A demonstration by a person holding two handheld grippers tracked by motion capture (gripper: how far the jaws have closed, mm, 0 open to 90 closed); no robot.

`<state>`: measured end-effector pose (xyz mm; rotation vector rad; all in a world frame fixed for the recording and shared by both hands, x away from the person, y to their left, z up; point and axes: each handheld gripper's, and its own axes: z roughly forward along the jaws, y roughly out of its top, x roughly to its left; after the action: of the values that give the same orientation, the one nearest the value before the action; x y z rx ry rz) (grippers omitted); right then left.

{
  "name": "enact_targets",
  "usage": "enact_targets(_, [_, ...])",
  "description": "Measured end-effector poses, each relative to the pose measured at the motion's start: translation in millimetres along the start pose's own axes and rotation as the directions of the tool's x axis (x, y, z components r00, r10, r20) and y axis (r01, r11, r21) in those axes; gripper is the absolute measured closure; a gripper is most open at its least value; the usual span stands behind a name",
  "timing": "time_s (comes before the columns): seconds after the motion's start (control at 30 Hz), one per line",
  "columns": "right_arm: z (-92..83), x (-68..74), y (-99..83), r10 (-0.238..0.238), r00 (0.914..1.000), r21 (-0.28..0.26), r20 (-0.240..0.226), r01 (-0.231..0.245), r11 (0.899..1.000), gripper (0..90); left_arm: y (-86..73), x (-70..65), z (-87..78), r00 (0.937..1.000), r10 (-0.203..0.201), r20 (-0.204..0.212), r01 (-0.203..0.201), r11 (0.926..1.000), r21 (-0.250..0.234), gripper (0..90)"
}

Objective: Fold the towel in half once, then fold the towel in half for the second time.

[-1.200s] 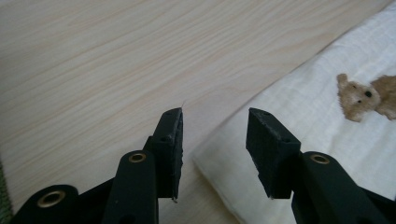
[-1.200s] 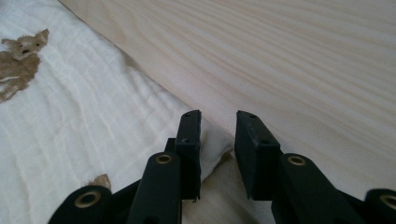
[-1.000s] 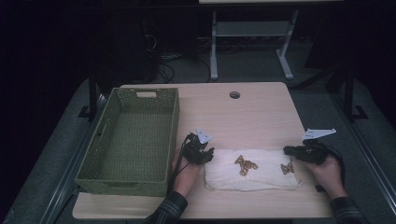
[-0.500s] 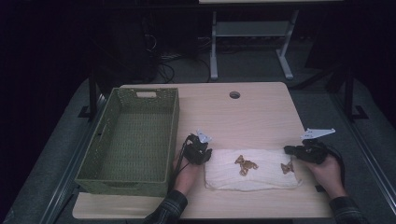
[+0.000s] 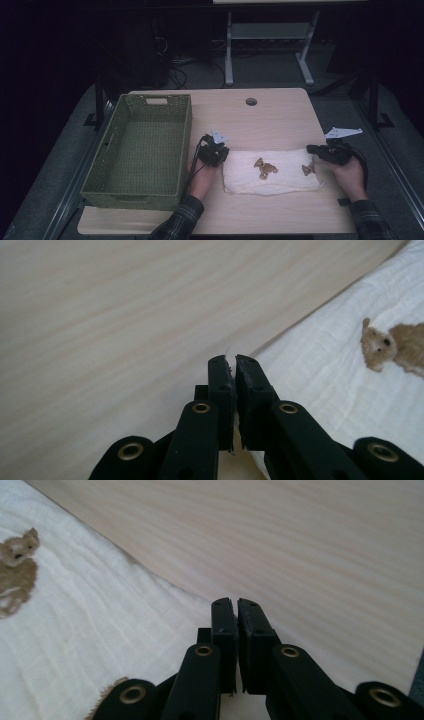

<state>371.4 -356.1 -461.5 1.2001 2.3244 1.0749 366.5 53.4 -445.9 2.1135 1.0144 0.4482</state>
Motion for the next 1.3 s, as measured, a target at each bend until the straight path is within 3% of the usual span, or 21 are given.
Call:
enact_targets(0.17, [0.8, -8.6, 11.3, 0.013, 0.9999, -0.044, 0.009, -0.012, 0.999, 86.3, 9.1, 4.9, 0.0, 0.9999, -0.004, -0.015, 0.003, 0.9995, -0.032, 85.5])
enact_targets(0.27, [2.2, -8.8, 13.2, 0.015, 0.9998, -0.048, 0.013, -0.015, 0.999, 86.2, 7.5, 3.9, 0.1, 0.9999, 0.003, -0.011, -0.003, 0.9997, -0.025, 85.5])
enact_targets(0.9, [-24.4, 5.2, 3.6, 0.001, 0.9996, -0.09, -0.028, -0.003, 0.996, 86.2, 3.8, -7.0, -24.8, 0.9997, 0.021, 0.012, -0.021, 0.9984, -0.053, 85.4])
enact_targets(1.3, [-40.6, 19.6, -11.2, -0.014, 0.9988, -0.077, -0.048, 0.01, 0.997, 86.2, -8.3, -19.0, -44.8, 0.999, 0.037, 0.027, -0.035, 0.9978, -0.057, 85.5])
